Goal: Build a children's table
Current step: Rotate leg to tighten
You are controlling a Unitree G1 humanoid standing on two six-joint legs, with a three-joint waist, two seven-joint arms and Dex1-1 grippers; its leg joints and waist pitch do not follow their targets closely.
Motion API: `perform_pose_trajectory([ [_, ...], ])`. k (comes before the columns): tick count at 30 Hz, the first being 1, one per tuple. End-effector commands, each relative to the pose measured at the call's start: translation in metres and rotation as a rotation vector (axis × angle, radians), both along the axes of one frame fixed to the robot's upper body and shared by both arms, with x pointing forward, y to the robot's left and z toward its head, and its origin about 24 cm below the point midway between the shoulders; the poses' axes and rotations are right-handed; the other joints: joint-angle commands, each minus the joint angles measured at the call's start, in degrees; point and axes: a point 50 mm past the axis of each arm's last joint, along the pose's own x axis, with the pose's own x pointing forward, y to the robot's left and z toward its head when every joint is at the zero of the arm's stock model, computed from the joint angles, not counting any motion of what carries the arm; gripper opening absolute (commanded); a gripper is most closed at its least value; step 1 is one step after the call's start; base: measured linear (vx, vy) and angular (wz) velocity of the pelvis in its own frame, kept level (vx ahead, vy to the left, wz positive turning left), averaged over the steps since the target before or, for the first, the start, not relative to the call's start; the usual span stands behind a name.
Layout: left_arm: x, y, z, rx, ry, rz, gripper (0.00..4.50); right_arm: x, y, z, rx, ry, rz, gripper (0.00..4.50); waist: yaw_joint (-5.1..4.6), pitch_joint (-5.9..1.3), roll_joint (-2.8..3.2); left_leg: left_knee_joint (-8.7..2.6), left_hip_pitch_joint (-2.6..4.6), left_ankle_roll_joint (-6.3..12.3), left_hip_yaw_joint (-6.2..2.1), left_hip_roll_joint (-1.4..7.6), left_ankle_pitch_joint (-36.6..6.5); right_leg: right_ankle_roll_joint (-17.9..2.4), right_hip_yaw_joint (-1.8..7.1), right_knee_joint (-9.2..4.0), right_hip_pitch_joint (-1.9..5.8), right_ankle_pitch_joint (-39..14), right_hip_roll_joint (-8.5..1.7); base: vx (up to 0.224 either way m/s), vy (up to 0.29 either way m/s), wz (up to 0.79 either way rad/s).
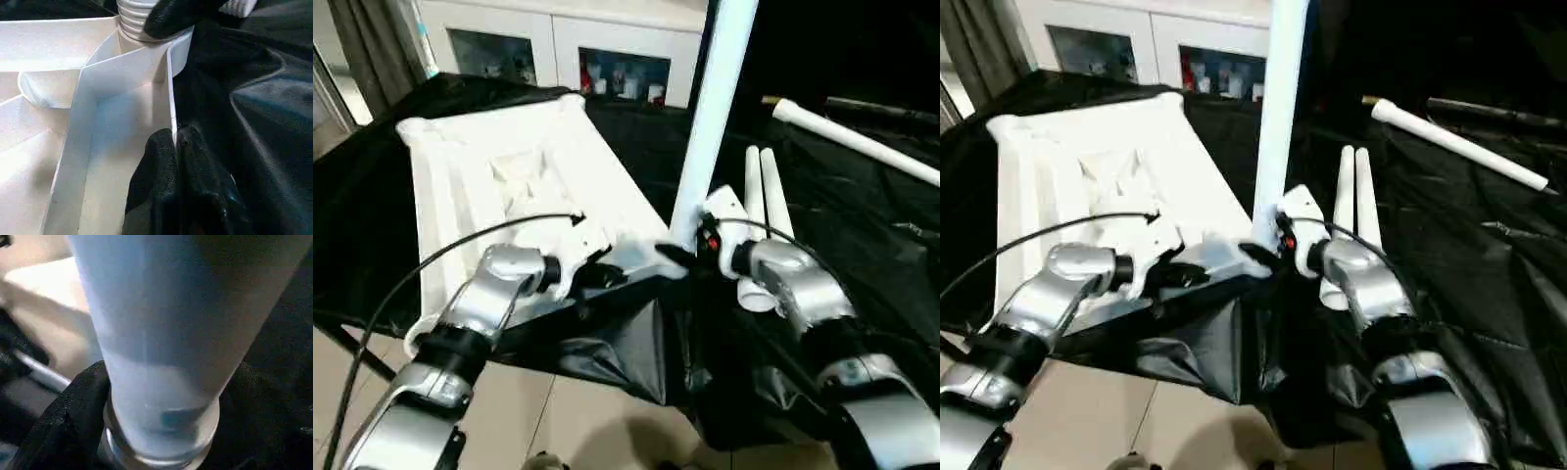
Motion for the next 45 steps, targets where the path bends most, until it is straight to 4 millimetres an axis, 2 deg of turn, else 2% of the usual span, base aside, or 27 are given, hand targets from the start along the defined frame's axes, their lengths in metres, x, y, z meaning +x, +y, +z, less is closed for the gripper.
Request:
perform_pose_trajectory([
  [1, -0.002, -0.010, 0.017, -0.059, -0.064, -0.107, 0.00, -0.004, -0.007, 0.005, -0.030, -0.004, 0.036, 3.77, 0.21, -4.57, 0.29, -3.59, -0.10, 3.65, 0.02, 0.95, -7.53, -6.34, 3.28, -4.60, 4.59, -17.93, -4.51, 0.000, 0.000, 0.00],
  [7, -0.004, -0.007, 0.017, -0.053, -0.057, -0.122, 0.00, -0.007, -0.010, 0.007, -0.032, 0.002, 0.052, 3.77, 0.35, -4.58, 0.24, -3.61, -0.24, 3.28, -0.03, 0.88, -7.38, -6.31, 3.20, -4.62, 4.57, -18.38, -4.55, 0.000, 0.000, 0.00],
  [9, -0.005, -0.007, 0.017, -0.053, -0.056, -0.124, 0.00, -0.008, -0.009, 0.007, -0.032, 0.005, 0.055, 3.45, 0.33, -4.53, 0.19, -3.63, -0.23, 3.25, -0.04, 0.88, -7.46, -6.07, 3.18, -4.68, 4.54, -18.88, -4.51, 0.000, 0.000, 0.00],
  [12, -0.004, -0.008, 0.017, -0.055, -0.057, -0.125, 0.00, -0.009, -0.008, 0.006, -0.029, 0.010, 0.058, 3.39, 0.31, -4.52, 0.17, -3.66, -0.28, 3.29, -0.08, 0.89, -7.37, -5.91, 3.11, -4.68, 4.55, -18.95, -4.50, 0.000, 0.000, 0.00],
  [15, -0.005, -0.007, 0.018, -0.056, -0.058, -0.125, 0.00, -0.011, -0.007, 0.005, -0.027, 0.019, 0.063, 3.01, 0.38, -4.57, 0.15, -3.66, -0.21, 3.30, -0.09, 0.94, -7.11, -5.81, 3.20, -4.59, 4.54, -18.30, -4.51, 0.000, 0.000, 0.00],
  [17, -0.005, -0.007, 0.018, -0.055, -0.058, -0.125, 0.00, -0.012, -0.007, 0.004, -0.026, 0.022, 0.064, 2.99, 0.38, -4.56, 0.20, -3.66, -0.19, 3.30, -0.08, 0.97, -7.25, -5.95, 3.17, -4.62, 4.46, -18.23, -4.51, 0.000, 0.000, 0.00],
  [19, -0.005, -0.006, 0.018, -0.054, -0.058, -0.123, 0.00, -0.013, -0.007, 0.003, -0.024, 0.025, 0.064, 2.77, 0.38, -4.55, 0.25, -3.68, -0.22, 3.20, -0.10, 0.91, -7.53, -5.91, 3.13, -4.65, 4.54, -18.72, -4.52, 0.000, 0.000, 0.00],
  [30, -0.005, -0.007, 0.017, -0.066, -0.056, -0.118, 0.00, -0.014, -0.007, -0.001, 0.029, 0.054, 0.015, 2.73, 0.49, -4.72, 0.02, -3.61, -0.21, 3.17, -0.05, 0.91, -7.05, -5.71, 3.20, -4.58, 4.58, -18.48, -4.57, 0.000, 0.000, 0.00],
  [31, -0.002, -0.009, 0.018, -0.091, -0.060, -0.073, 0.00, -0.009, -0.007, -0.007, 0.091, 0.086, -0.103, 2.72, 0.53, -4.76, -0.02, -3.62, -0.25, 3.13, -0.05, 0.88, -6.83, -5.57, 3.17, -4.62, 4.64, -18.83, -4.58, 0.000, 0.000, 0.00],
  [32, -0.001, -0.010, 0.018, -0.096, -0.060, -0.059, 0.00, -0.008, -0.007, -0.009, 0.106, 0.097, -0.135, 2.72, 0.51, -4.80, 0.03, -3.58, -0.15, 2.98, -0.01, 0.93, -6.75, -5.76, 3.27, -4.60, 4.48, -18.77, -4.63, 0.000, 0.000, 0.00],
  [33, 0.003, -0.012, 0.017, -0.100, -0.065, -0.011, 0.00, -0.005, -0.005, -0.014, 0.133, 0.123, -0.210, 2.72, 0.22, -4.74, 0.02, -3.69, -0.40, 2.07, -0.12, 0.87, -6.84, -5.48, 3.08, -4.64, 4.57, -20.03, -4.64, 0.000, 0.000, 0.00],
  [36, 0.016, -0.025, 0.013, -0.096, -0.070, 0.155, 0.00, 0.004, 0.004, -0.030, 0.159, 0.177, -0.463, 2.72, -0.25, -4.77, 0.29, -3.61, -0.08, 1.18, -0.07, 0.71, -7.46, -5.09, 3.06, -5.05, 4.35, -22.33, -4.70, 0.000, 0.000, 0.00],
  [37, 0.016, -0.025, 0.013, -0.096, -0.070, 0.155, 0.00, 0.004, 0.004, -0.030, 0.159, 0.177, -0.463, 2.72, -0.43, -4.70, 0.20, -3.54, 0.08, 0.82, -0.01, 0.41, -7.92, -4.38, 2.92, -5.45, 4.33, -24.47, -4.61, 0.000, 0.000, 0.00],
  [38, 0.020, -0.028, 0.012, -0.096, -0.069, 0.202, 0.00, 0.006, 0.007, -0.033, 0.162, 0.190, -0.521, 2.72, -0.49, -4.77, 0.09, -3.57, -0.17, 1.15, -0.01, 0.39, -7.56, -3.95, 3.03, -5.42, 4.50, -24.39, -4.69, 0.000, 0.000, 0.00],
  [39, 0.024, -0.034, 0.011, -0.095, -0.067, 0.263, 0.00, 0.009, 0.012, -0.036, 0.181, 0.208, -0.581, 2.72, -0.43, -4.83, 0.20, -3.49, -0.06, 1.26, 0.04, 0.39, -7.48, -3.54, 3.01, -5.52, 4.32, -24.43, -4.70, 0.000, 0.000, 0.00],
  [42, 0.031, -0.057, 0.010, -0.088, -0.063, 0.370, 0.00, 0.013, 0.036, -0.043, 0.214, 0.244, -0.709, 2.72, -0.54, -4.95, 0.26, -3.48, -0.11, 1.02, 0.02, 0.45, -6.83, -3.99, 3.01, -5.13, 4.21, -22.64, -4.62, 0.000, 0.000, 0.00],
  [43, 0.031, -0.062, 0.011, -0.088, -0.065, 0.376, 0.00, 0.014, 0.042, -0.042, 0.217, 0.245, -0.714, 2.72, -0.29, -5.09, 0.29, -3.49, 0.24, 1.03, -0.01, 0.50, -7.12, -4.18, 2.95, -5.17, 4.21, -21.76, -4.61, 0.000, 0.000, 0.00],
  [44, 0.031, -0.065, 0.011, -0.089, -0.066, 0.378, 0.00, 0.014, 0.045, -0.042, 0.218, 0.245, -0.712, 2.72, -0.41, -4.99, 0.14, -3.55, -0.19, 1.51, -0.03, 0.52, -7.18, -4.56, 2.98, -4.86, 4.36, -20.06, -4.63, 0.000, 0.000, 0.00],
  [45, 0.031, -0.067, 0.012, -0.093, -0.065, 0.379, 0.00, 0.015, 0.049, -0.040, 0.228, 0.244, -0.711, 2.72, -0.32, -4.98, 0.14, -3.59, -0.30, 2.03, -0.06, 0.51, -7.15, -4.38, 2.89, -4.86, 4.45, -19.38, -4.56, 0.000, 0.000, 0.00],
])
